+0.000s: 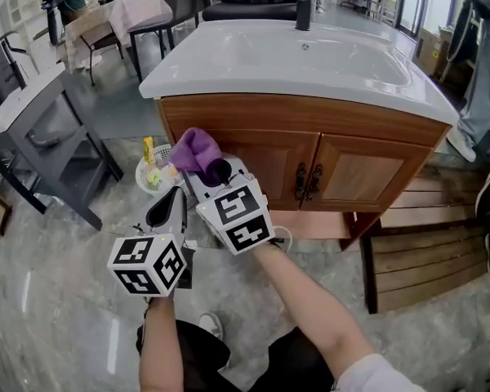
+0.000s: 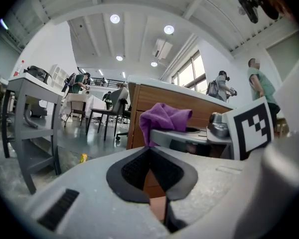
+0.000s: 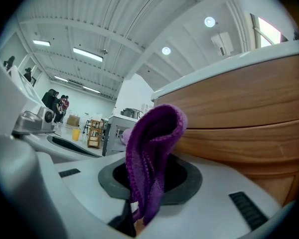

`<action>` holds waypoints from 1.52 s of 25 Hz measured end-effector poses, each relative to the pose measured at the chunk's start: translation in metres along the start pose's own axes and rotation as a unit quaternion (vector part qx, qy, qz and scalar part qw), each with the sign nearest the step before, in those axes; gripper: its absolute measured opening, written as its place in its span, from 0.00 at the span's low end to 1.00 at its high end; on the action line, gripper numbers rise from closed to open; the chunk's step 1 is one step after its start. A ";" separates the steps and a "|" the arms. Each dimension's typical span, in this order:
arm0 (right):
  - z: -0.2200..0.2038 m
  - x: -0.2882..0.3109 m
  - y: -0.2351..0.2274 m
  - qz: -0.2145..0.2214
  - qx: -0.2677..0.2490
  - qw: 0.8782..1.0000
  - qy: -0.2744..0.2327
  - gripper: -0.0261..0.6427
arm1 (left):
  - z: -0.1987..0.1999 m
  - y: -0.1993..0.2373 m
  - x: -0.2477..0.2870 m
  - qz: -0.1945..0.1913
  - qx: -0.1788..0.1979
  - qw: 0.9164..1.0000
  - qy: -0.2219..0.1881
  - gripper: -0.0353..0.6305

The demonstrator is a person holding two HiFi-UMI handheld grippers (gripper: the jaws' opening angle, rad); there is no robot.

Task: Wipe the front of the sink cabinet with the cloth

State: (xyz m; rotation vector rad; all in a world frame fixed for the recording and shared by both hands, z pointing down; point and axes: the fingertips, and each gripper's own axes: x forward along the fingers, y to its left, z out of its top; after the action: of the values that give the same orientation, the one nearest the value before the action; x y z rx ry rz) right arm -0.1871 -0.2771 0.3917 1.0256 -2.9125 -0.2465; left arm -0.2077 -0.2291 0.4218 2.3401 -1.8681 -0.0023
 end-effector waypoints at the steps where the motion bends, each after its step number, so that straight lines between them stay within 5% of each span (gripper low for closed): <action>1: -0.002 -0.005 -0.005 -0.004 -0.002 1.000 0.003 0.15 | 0.000 -0.005 0.002 -0.004 -0.001 1.000 -0.003 0.06; 24: -0.024 -0.150 -0.125 -0.141 0.006 0.990 0.010 0.15 | -0.018 -0.156 0.067 -0.162 0.035 0.986 0.014 0.06; 38: -0.031 -0.276 -0.226 -0.292 -0.008 0.956 0.032 0.16 | -0.037 -0.209 0.075 -0.218 0.053 0.974 0.022 0.06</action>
State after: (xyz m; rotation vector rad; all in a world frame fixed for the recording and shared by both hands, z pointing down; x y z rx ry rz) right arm 0.1714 -0.2821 0.3884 1.8285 -2.4676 -0.2452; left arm 0.0153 -0.2528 0.4407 2.7490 -1.3287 0.1015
